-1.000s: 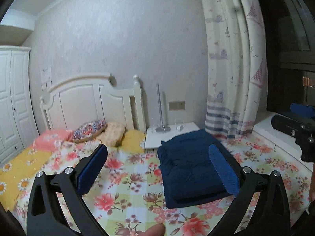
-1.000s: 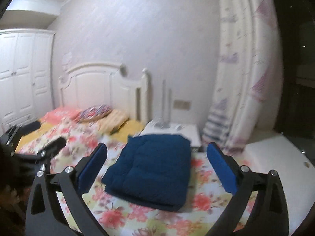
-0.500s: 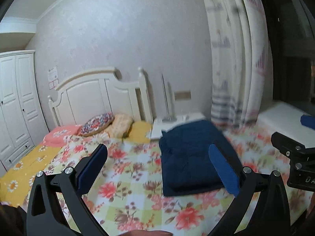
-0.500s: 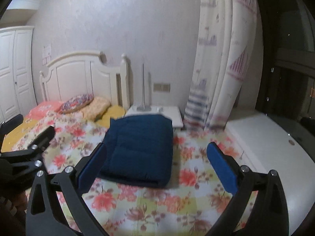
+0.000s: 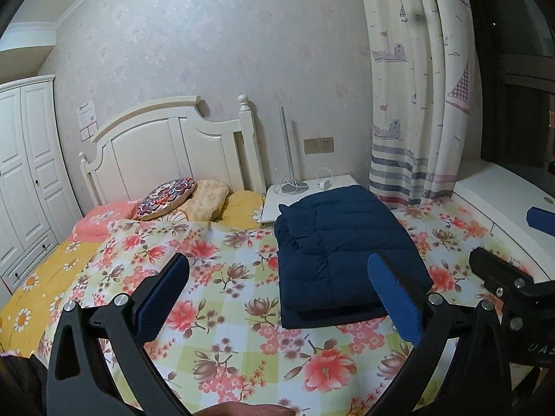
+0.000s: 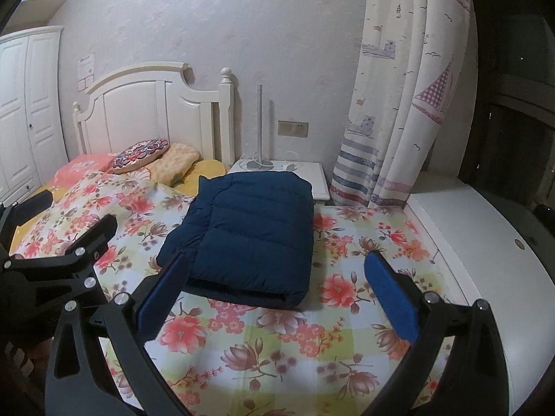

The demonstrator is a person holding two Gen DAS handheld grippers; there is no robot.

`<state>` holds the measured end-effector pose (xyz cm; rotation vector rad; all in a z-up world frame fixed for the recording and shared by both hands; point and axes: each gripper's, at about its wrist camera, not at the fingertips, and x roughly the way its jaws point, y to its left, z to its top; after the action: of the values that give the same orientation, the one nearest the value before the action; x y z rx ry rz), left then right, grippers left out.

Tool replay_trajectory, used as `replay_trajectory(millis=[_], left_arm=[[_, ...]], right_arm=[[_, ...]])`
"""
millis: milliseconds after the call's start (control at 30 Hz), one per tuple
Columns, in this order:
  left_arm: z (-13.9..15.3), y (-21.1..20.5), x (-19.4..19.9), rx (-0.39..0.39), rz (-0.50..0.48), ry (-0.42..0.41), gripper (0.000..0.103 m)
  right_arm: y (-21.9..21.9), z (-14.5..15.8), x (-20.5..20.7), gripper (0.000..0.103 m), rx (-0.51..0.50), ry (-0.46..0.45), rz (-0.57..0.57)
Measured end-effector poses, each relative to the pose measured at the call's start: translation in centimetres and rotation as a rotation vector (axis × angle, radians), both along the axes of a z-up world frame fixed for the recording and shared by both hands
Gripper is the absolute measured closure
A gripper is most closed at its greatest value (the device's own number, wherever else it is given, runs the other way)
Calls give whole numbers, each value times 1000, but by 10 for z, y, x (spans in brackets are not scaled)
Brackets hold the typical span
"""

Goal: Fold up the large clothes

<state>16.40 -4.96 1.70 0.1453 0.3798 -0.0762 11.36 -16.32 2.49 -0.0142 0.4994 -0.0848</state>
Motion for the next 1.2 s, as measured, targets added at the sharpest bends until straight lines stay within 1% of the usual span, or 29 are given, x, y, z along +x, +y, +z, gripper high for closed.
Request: replay_trajectory(millis=[567, 1200], left_arm=[[8, 5, -7, -16, -4, -30, 4], [13, 7, -7, -22, -1, -34, 4]], right_arm=[[4, 9, -10, 3, -9, -35, 24], [3, 9, -10, 3, -18, -26, 44]])
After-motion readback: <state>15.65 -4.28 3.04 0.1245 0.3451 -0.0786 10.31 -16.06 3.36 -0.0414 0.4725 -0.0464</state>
